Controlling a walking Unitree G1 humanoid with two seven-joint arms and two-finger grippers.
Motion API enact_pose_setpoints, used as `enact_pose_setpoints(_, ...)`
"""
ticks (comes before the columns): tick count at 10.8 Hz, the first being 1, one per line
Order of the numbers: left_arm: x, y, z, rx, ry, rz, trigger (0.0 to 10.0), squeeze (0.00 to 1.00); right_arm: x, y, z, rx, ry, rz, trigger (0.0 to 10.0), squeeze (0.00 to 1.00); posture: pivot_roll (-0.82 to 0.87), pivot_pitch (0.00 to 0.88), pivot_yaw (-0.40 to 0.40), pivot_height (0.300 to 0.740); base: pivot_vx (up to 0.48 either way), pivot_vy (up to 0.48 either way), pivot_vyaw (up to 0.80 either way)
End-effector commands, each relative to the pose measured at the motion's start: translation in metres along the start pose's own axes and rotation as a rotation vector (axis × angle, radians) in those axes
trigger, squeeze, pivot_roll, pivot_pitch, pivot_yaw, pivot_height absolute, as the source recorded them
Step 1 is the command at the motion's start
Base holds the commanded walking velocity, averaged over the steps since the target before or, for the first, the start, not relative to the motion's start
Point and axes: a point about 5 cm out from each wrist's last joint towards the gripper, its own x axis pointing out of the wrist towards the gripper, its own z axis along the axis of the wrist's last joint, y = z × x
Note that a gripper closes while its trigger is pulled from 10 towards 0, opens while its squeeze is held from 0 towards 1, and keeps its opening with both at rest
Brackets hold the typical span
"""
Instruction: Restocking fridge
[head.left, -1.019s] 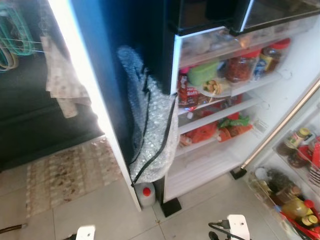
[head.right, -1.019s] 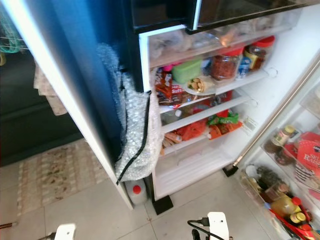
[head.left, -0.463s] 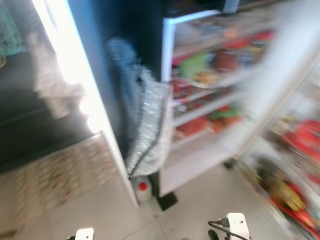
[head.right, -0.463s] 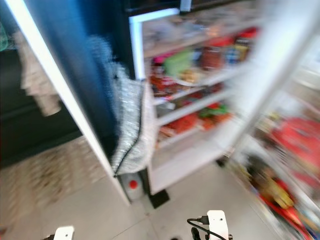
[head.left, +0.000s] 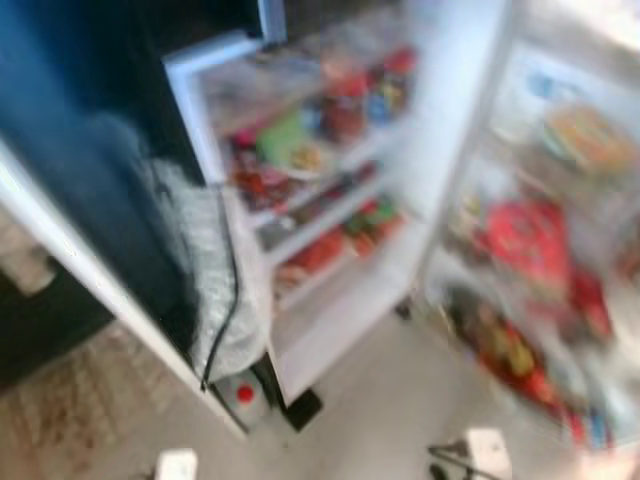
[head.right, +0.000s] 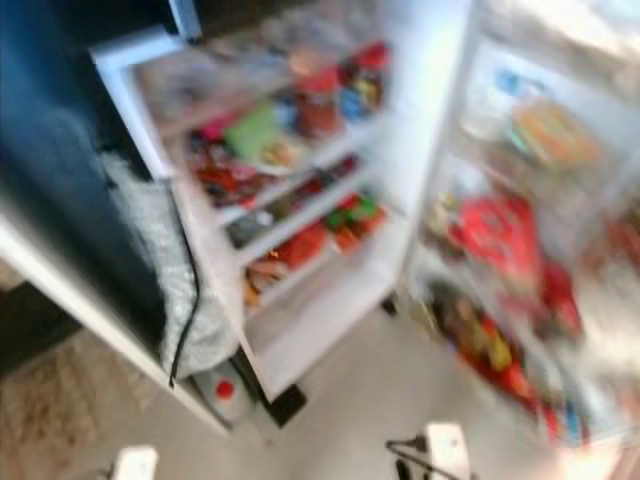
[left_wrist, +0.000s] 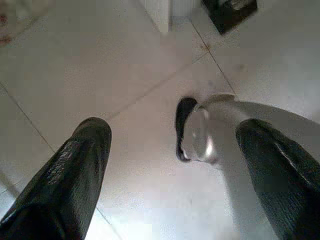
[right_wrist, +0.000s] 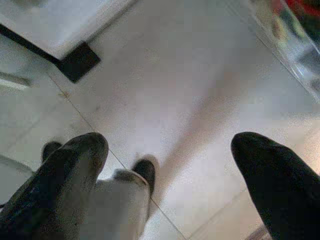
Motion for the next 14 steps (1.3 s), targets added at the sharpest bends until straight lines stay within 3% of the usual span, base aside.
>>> enact_pose_setpoints(1,-0.003,0.001,-0.014,0.004,0.051,0.003,10.0,0.00,-0.003,-0.001,-0.010,0.023,0.024,-0.008,10.0,0.00,0.07,0.069,0.034,0.740,0.000,0.000,0.00)
enact_pose_setpoints(4,-0.003,0.001,-0.014,0.001,0.053,0.006,10.0,0.00,-0.003,-0.002,-0.010,0.057,0.009,-0.034,10.0,0.00,0.07,0.069,0.036,0.740,0.000,0.000,0.00)
enact_pose_setpoints(7,-0.002,0.001,-0.013,0.009,0.053,0.007,10.0,0.00,-0.005,-0.009,-0.010,0.184,-0.059,-0.197,10.0,0.00,0.05,0.065,0.045,0.740,0.000,0.000,0.00)
enact_pose_setpoints(8,-0.002,0.002,-0.013,0.014,0.053,0.009,10.0,0.00,-0.009,-0.016,-0.013,0.234,-0.086,-0.371,10.0,0.00,0.03,0.064,0.050,0.740,0.000,0.000,0.00)
enact_pose_setpoints(10,-0.002,0.002,-0.013,0.018,0.055,0.011,10.0,0.00,-0.013,-0.020,-0.017,0.341,-0.101,-0.537,10.0,0.00,0.02,0.062,0.055,0.740,0.000,0.000,0.00)
enact_pose_setpoints(12,-0.002,0.000,-0.012,0.021,0.055,0.006,10.0,0.00,-0.044,-0.073,-0.043,0.466,-0.108,-0.799,10.0,0.00,0.01,0.056,0.059,0.740,0.000,0.000,0.00)
enact_pose_setpoints(14,-0.002,-0.001,-0.012,0.020,0.053,0.002,10.0,0.00,-0.058,-0.084,-0.059,0.582,-0.073,-0.999,10.0,0.00,0.00,0.049,0.061,0.740,0.000,0.000,0.00)
